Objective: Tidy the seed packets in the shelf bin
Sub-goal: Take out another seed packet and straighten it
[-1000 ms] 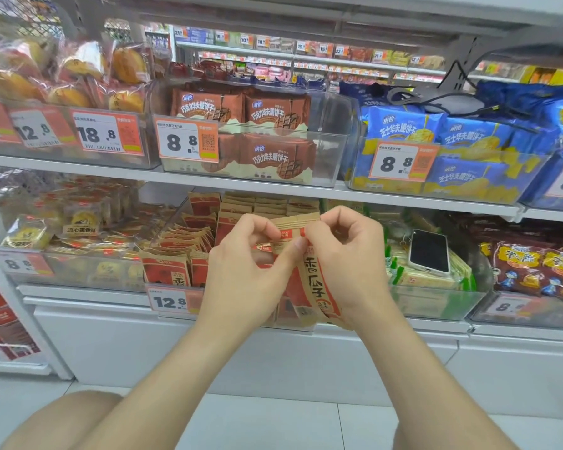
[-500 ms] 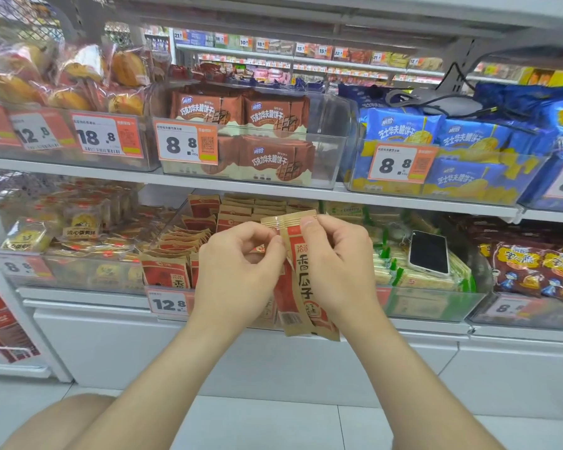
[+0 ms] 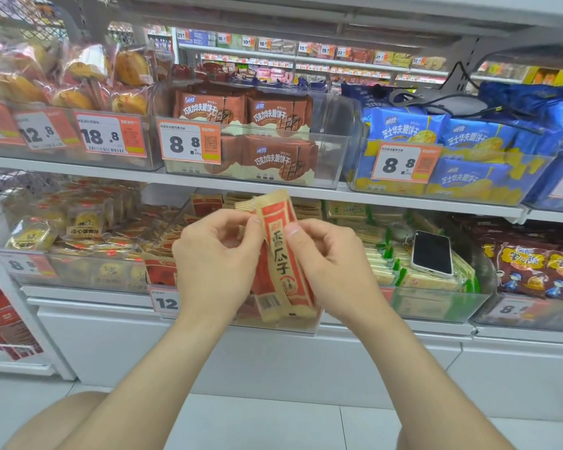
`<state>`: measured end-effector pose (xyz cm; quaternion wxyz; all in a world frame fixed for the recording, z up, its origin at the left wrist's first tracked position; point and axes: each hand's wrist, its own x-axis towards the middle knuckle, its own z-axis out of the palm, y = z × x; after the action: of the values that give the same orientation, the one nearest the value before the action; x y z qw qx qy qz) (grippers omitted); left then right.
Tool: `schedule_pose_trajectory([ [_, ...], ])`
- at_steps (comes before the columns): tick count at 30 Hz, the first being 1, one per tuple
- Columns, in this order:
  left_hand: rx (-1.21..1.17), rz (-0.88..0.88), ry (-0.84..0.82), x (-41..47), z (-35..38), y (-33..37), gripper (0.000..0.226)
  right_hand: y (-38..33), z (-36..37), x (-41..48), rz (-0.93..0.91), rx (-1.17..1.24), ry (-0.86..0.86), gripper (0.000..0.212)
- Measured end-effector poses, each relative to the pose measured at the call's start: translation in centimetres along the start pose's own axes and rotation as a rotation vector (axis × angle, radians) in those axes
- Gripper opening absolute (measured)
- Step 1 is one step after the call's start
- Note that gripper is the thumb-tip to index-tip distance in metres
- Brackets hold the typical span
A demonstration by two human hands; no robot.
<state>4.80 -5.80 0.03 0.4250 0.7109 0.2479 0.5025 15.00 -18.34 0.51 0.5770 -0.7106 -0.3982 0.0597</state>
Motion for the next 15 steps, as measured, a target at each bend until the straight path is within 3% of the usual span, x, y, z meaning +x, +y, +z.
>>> schedule_pose_trajectory([
  [4,0.079,-0.094,0.131,1.4,-0.9,-0.6,0.019,0.2,-0.1,-0.1,0.104,-0.122,-0.171,0.025],
  [7,0.098,-0.127,0.119,1.8,-1.1,-1.0,0.027,0.2,0.3,-0.2,0.124,-0.193,-0.19,0.024],
  [11,0.127,-0.237,-0.095,1.1,-0.6,-1.3,0.04,-0.4,0.4,-0.1,0.215,-0.069,-0.077,0.017],
  [15,-0.069,-0.425,-0.424,-0.1,0.0,-0.8,0.054,-0.5,0.2,0.2,0.193,-0.149,0.107,0.023],
])
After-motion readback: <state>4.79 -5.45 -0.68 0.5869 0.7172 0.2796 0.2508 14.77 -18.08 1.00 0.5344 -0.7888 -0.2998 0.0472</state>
